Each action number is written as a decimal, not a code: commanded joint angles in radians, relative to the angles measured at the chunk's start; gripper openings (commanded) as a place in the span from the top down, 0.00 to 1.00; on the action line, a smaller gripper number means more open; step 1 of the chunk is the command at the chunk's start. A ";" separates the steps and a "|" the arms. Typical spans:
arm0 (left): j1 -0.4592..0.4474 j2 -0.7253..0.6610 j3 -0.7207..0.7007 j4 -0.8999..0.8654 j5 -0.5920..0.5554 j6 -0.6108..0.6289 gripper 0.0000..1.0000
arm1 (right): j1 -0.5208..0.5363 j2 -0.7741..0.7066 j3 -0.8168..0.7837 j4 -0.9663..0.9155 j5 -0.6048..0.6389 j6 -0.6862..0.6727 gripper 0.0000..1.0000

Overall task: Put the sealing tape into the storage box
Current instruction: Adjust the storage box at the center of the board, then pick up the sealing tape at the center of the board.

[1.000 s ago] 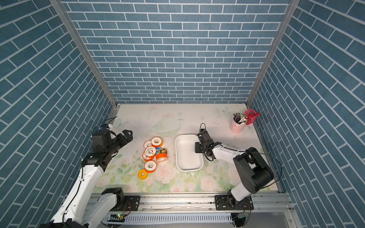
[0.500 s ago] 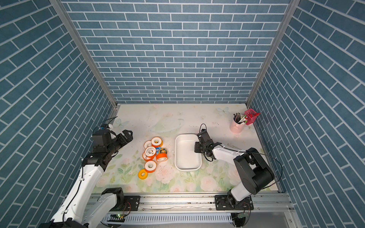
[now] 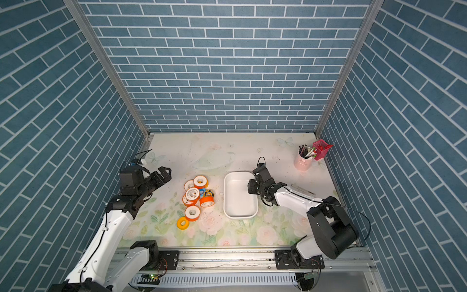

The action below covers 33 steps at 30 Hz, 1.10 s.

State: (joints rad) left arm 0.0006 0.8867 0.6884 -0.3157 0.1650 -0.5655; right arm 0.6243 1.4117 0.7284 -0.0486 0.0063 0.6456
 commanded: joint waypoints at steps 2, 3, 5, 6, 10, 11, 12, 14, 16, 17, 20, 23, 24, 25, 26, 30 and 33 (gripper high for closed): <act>-0.120 0.033 0.011 -0.007 -0.094 0.003 0.00 | 0.005 -0.130 0.019 -0.048 0.084 -0.073 0.42; -0.152 0.048 0.020 -0.011 -0.127 0.000 0.00 | 0.003 -0.157 0.009 -0.042 0.112 -0.090 0.40; -0.226 0.081 0.039 -0.014 -0.192 -0.008 0.00 | -0.001 -0.214 -0.024 -0.007 0.162 -0.137 0.36; -0.266 0.098 0.047 -0.016 -0.222 -0.008 0.00 | -0.003 -0.237 -0.043 0.013 0.181 -0.155 0.35; -0.411 0.215 0.129 -0.052 -0.355 0.006 0.00 | -0.017 -0.309 -0.131 0.089 0.276 -0.208 0.28; -0.440 0.257 0.156 -0.065 -0.368 0.015 0.00 | -0.023 -0.319 -0.151 0.104 0.291 -0.219 0.28; -0.460 0.294 0.182 -0.077 -0.376 0.026 0.00 | -0.028 -0.324 -0.165 0.111 0.306 -0.225 0.28; -0.496 0.380 0.241 -0.110 -0.392 0.050 0.00 | -0.039 -0.334 -0.196 0.133 0.325 -0.230 0.27; -0.512 0.453 0.289 -0.134 -0.397 0.070 0.00 | -0.044 -0.340 -0.224 0.158 0.336 -0.242 0.22; -0.513 0.484 0.310 -0.143 -0.392 0.078 0.00 | -0.046 -0.342 -0.236 0.165 0.343 -0.245 0.20; -0.515 0.567 0.363 -0.159 -0.377 0.098 0.00 | -0.048 -0.346 -0.270 0.194 0.376 -0.261 0.17; -0.516 0.629 0.398 -0.166 -0.366 0.108 0.00 | -0.049 -0.352 -0.305 0.232 0.400 -0.261 0.15; -0.516 0.646 0.406 -0.170 -0.370 0.110 0.00 | -0.049 -0.353 -0.316 0.241 0.406 -0.261 0.15; -0.516 0.661 0.412 -0.171 -0.382 0.109 0.00 | -0.049 -0.355 -0.329 0.254 0.411 -0.259 0.15; -0.516 0.675 0.411 -0.164 -0.390 0.110 0.00 | -0.049 -0.355 -0.341 0.267 0.412 -0.257 0.15; -0.516 0.745 0.429 -0.170 -0.379 0.119 0.00 | -0.052 -0.365 -0.376 0.292 0.426 -0.239 0.15; -0.516 0.783 0.438 -0.157 -0.365 0.125 0.00 | -0.056 -0.392 -0.405 0.317 0.427 -0.238 0.15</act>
State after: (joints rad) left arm -0.5121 1.6455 1.1015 -0.4549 -0.2001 -0.4583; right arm 0.5747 1.0531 0.3458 0.2134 0.4007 0.4122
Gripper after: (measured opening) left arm 0.998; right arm 0.853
